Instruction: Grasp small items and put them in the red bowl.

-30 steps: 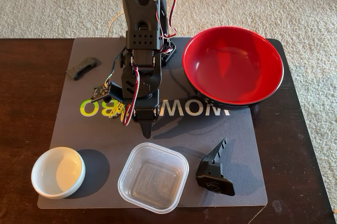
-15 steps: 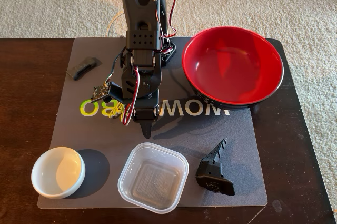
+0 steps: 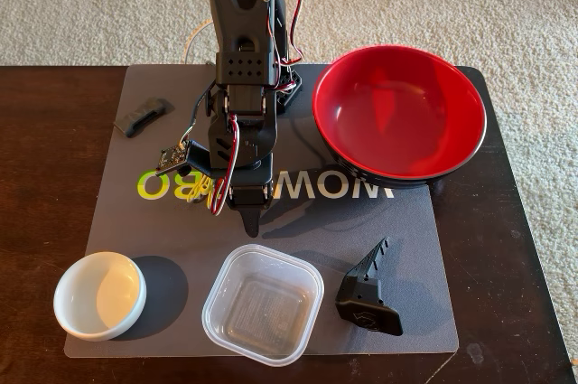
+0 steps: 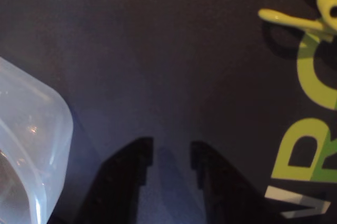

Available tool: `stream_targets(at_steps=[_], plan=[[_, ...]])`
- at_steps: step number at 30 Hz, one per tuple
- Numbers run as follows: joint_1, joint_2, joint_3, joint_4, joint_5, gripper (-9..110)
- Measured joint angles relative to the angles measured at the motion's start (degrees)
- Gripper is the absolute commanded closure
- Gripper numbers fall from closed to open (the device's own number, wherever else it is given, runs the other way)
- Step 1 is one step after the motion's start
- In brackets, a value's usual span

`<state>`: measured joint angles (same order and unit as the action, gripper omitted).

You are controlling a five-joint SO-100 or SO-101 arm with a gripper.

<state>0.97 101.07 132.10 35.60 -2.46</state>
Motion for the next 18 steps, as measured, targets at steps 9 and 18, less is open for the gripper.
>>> stream_targets(at_steps=[9, 18], plan=[[0.0, 0.0, 0.0, 0.0, 0.0, 93], [-0.4, 0.0, 0.0, 0.0, 1.5, 95]])
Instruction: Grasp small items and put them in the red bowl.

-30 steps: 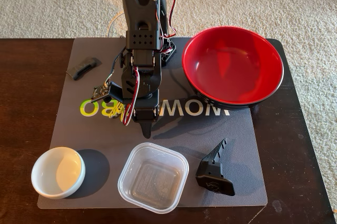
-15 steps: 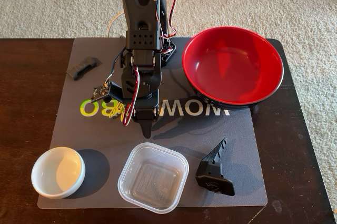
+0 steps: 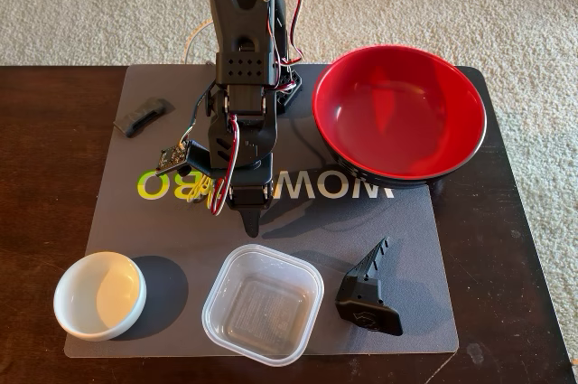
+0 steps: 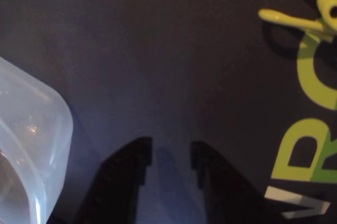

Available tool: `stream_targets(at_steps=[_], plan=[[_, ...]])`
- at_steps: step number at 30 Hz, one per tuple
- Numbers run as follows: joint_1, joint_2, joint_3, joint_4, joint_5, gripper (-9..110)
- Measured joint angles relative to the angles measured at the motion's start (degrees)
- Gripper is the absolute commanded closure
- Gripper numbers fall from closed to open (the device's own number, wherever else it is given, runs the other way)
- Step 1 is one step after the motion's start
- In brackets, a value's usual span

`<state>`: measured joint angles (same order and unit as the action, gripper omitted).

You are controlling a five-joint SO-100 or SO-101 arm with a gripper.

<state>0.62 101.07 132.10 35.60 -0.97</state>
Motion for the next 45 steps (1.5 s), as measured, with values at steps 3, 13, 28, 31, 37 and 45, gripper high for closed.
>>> stream_targets(at_steps=[3, 13, 28, 31, 37, 45], plan=[[-2.0, 0.0, 0.0, 0.0, 6.4, 95], [0.4, 20.5, -3.0, 14.2, 21.3, 91], [4.8, 0.8, -23.3, 22.7, 29.2, 74], [4.9, -5.4, -23.8, 20.7, 29.6, 73], [4.9, -19.8, -31.5, 19.6, 29.6, 73], [4.9, -29.6, -38.3, 19.7, 29.6, 101]])
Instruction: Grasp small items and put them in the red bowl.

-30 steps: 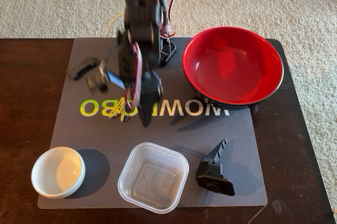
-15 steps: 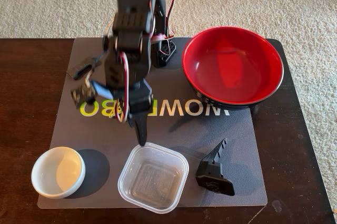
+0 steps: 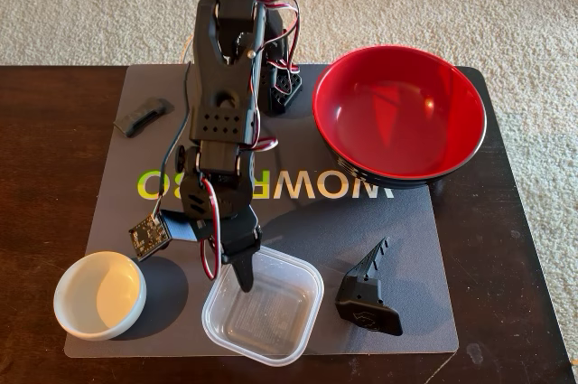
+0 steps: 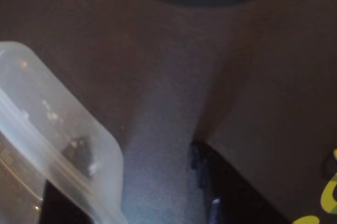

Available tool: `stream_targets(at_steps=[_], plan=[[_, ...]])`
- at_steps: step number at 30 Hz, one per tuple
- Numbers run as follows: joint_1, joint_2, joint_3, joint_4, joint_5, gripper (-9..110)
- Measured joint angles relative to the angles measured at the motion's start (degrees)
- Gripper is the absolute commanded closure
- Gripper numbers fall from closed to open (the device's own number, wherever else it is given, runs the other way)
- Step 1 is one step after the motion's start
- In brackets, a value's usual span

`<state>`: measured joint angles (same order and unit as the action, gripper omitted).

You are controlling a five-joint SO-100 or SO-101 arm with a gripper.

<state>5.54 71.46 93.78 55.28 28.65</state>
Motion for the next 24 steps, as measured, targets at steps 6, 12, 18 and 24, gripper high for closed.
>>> stream_targets(at_steps=[6, 12, 18, 24], plan=[[0.0, 0.7, 1.4, 1.8, 0.7, 101], [0.7, 11.6, 7.8, 4.2, 1.1, 101], [-5.0, 39.3, 11.6, 8.0, 4.5, 101], [-21.9, 62.9, 13.4, 15.0, 10.2, 101]])
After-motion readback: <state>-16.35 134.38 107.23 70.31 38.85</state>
